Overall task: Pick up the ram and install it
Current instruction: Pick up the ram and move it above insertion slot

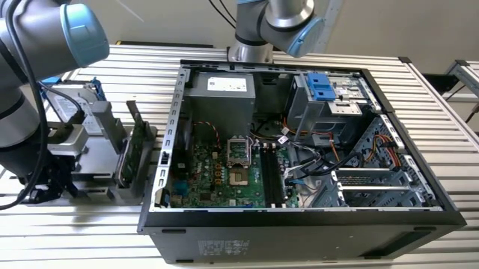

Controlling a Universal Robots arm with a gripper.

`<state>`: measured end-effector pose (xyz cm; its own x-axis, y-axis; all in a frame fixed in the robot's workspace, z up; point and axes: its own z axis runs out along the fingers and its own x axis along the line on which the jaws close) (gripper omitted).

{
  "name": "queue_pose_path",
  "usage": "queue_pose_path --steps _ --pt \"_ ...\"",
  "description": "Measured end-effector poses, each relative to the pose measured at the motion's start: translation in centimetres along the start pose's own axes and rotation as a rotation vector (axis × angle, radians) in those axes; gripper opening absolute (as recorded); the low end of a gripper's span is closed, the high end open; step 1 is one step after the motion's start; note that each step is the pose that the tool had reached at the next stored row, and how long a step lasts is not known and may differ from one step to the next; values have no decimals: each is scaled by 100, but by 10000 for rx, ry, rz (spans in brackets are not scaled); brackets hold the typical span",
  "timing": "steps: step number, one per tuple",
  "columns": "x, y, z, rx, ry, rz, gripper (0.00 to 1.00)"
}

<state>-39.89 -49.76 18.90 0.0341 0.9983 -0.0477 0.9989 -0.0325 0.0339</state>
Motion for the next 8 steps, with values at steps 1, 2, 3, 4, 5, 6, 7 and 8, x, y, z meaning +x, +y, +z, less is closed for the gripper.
queue_pose_path --steps 1,2,3,4,5,6,7,8 --pt "0 0 0 0 0 0 0" --pt "-1 0 0 0 0 0 0" --pt "-4 0 1 0 0 0 0" --pt "-8 0 2 0 0 0 0" --pt "-8 0 3 0 0 0 0" --pt "-8 0 3 0 -1 -1 0" --pt "-9 0 3 0 0 0 0" --pt "-9 0 3 0 0 0 0"
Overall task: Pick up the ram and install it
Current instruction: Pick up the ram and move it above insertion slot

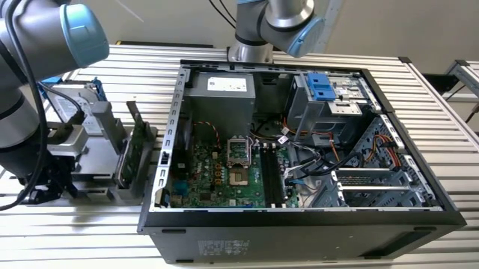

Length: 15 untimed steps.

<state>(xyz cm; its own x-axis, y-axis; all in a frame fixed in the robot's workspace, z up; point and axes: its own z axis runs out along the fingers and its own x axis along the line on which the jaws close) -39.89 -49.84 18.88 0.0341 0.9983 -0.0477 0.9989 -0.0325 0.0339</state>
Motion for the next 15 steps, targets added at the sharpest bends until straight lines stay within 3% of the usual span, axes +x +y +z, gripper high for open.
queue_pose_path --steps 4,15 --pt "-1 0 -5 -3 2 0 0" --pt "-6 3 -120 0 0 -1 0"
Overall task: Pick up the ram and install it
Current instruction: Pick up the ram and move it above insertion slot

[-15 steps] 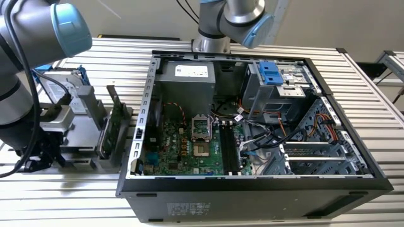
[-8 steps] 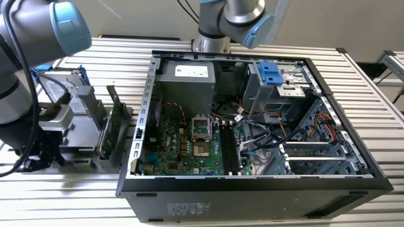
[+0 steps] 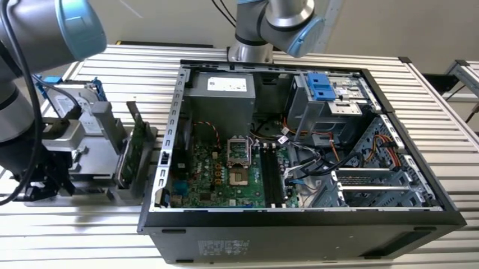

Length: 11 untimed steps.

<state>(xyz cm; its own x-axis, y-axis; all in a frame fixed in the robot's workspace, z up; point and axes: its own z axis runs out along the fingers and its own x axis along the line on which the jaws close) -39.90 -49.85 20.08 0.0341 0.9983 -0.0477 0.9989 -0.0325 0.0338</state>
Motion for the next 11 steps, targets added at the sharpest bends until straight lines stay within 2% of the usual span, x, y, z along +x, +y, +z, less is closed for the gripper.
queue_pose_path --steps 11 --pt "-5 4 -115 0 0 0 0"
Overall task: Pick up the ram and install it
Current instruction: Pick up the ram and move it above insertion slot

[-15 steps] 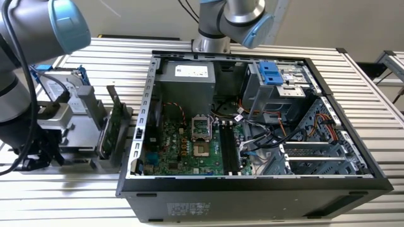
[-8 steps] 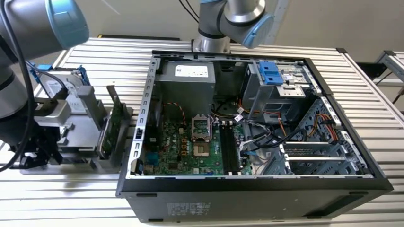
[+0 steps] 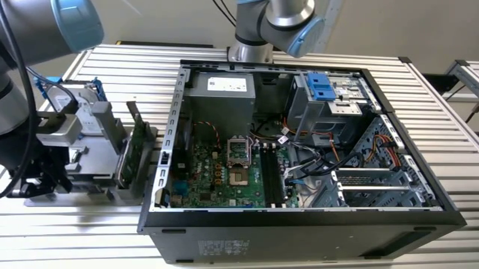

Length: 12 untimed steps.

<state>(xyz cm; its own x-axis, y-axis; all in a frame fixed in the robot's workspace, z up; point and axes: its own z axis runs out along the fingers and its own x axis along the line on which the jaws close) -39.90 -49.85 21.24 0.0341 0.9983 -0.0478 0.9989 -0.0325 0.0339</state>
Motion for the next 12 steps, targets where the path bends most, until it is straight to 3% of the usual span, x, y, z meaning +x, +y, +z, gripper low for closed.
queue_pose_path --steps 12 --pt "-5 2 -90 0 0 -1 0"
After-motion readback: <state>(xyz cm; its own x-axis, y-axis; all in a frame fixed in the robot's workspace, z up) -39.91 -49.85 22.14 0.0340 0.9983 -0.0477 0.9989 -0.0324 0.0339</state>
